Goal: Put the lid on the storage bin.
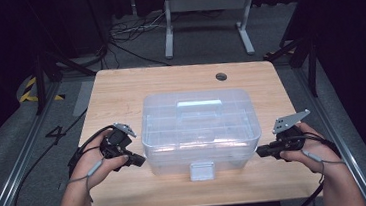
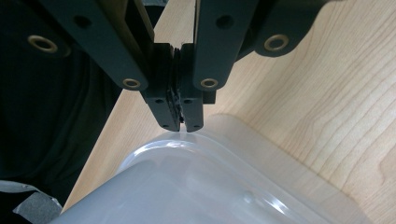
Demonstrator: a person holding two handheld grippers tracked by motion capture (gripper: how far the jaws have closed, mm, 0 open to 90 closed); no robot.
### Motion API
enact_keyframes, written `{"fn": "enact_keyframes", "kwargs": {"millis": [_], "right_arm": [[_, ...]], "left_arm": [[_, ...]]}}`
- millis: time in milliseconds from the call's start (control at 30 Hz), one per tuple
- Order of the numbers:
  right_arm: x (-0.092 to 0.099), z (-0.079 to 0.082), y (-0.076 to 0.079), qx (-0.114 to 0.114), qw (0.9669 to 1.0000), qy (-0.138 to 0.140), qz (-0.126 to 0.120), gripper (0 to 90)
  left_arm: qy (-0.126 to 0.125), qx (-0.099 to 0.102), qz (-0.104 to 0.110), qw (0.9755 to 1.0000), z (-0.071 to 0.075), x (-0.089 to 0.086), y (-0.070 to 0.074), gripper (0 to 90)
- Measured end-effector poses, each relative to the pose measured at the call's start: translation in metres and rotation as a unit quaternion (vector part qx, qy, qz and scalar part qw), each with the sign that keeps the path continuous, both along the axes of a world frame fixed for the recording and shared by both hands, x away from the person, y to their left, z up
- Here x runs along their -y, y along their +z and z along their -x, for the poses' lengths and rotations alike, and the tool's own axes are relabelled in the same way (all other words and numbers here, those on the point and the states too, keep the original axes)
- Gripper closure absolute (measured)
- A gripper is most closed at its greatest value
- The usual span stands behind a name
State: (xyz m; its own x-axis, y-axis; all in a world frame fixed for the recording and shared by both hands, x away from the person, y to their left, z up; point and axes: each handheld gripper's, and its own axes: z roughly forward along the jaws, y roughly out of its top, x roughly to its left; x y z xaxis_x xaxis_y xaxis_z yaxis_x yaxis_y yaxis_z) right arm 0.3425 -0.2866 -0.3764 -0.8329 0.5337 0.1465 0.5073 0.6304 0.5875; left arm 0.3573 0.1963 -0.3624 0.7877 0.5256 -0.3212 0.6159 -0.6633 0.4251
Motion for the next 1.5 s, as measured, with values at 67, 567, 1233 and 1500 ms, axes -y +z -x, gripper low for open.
{"fn": "enact_keyframes", "kwargs": {"millis": [67,567,1233,1500], "right_arm": [[0.000,-0.001,-0.002,-0.003,1.0000,-0.001,-0.002,85.5],[0.003,0.000,-0.001,-0.007,0.9999,-0.003,-0.010,83.0],[0.017,-0.008,0.021,0.052,0.9949,-0.037,-0.078,74.3],[0.023,-0.022,0.035,0.112,0.9789,-0.094,-0.142,66.3]], "left_arm": [[0.002,-0.004,0.006,1.0000,0.000,-0.002,-0.001,87.0],[0.004,-0.005,0.004,1.0000,0.000,-0.003,-0.004,82.4],[0.102,0.101,0.071,0.9871,0.009,-0.032,0.007,60.5],[0.143,0.124,0.081,0.9787,0.022,-0.046,0.008,56.3]]}}
